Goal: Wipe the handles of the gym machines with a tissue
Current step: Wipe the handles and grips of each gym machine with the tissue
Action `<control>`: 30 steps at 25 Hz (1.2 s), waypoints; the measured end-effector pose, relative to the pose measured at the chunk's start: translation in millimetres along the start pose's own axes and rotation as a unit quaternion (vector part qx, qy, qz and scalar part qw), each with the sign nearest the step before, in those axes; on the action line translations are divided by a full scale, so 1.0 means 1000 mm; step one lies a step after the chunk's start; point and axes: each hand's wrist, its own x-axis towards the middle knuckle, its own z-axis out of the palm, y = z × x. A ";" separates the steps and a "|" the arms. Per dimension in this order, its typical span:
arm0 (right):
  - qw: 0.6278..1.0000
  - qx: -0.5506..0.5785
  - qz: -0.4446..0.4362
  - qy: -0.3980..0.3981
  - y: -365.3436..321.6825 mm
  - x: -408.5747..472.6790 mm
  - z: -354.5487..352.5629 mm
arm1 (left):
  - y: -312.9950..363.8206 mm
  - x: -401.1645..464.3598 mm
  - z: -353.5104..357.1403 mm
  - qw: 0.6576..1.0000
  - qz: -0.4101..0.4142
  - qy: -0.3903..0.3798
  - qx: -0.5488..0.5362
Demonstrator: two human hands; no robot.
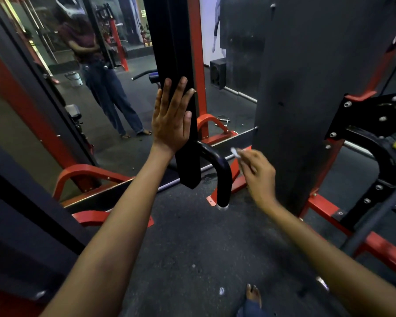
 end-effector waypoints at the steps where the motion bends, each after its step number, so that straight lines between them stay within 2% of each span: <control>1: 0.998 0.058 0.023 -0.018 -0.013 0.010 0.006 | 0.001 -0.001 0.000 1.000 -0.005 -0.001 -0.005; 2: 0.992 0.106 0.062 -0.039 -0.020 0.009 0.011 | 0.003 -0.002 0.001 1.000 -0.007 -0.002 -0.010; 4: 0.978 0.130 0.154 -0.049 -0.005 -0.016 0.020 | 0.006 -0.007 0.002 1.000 -0.003 0.001 -0.014; 5: 0.972 0.115 0.194 -0.065 0.007 -0.033 0.021 | 0.007 -0.006 0.002 1.000 -0.002 0.002 -0.016; 7: 0.956 0.070 0.237 -0.155 0.023 -0.043 0.016 | 0.005 -0.003 0.002 1.000 -0.005 -0.001 -0.021; 9: 0.938 0.060 0.249 -0.234 0.027 -0.010 0.013 | 0.003 -0.002 0.002 1.000 -0.007 0.004 -0.019; 12: 0.918 0.183 0.244 -0.254 0.010 0.023 0.012 | 0.003 -0.002 0.004 1.000 -0.010 0.002 -0.019; 13: 0.915 0.183 0.246 -0.261 0.013 0.016 0.013 | 0.004 -0.004 0.004 1.000 -0.010 0.000 -0.021; 17: 0.897 0.009 0.254 -0.362 0.039 -0.023 0.019 | 0.004 -0.006 0.002 1.000 -0.005 0.001 -0.016; 18: 0.899 -0.010 0.250 -0.360 0.040 -0.014 0.020 | 0.004 -0.004 0.001 1.000 -0.004 0.002 -0.016; 21: 0.915 0.078 0.262 -0.296 0.026 0.003 0.017 | 0.004 -0.002 0.001 1.000 -0.006 -0.001 -0.016; 22: 0.919 0.076 0.256 -0.289 0.029 -0.001 0.018 | 0.004 -0.004 0.001 1.000 -0.008 -0.001 -0.017; 25: 0.903 -0.042 0.274 -0.329 0.041 -0.026 0.024 | 0.004 -0.008 0.002 1.000 -0.011 0.000 -0.018; 26: 0.904 -0.052 0.283 -0.316 0.039 -0.023 0.024 | 0.004 -0.008 0.002 1.000 -0.012 0.001 -0.017; 28: 0.935 0.004 0.283 -0.213 0.022 -0.003 0.021 | 0.003 -0.005 0.002 1.000 -0.017 0.002 -0.020; 30: 0.970 0.053 0.218 -0.094 -0.007 0.005 0.015 | 0.003 -0.005 0.002 1.000 -0.020 0.002 -0.022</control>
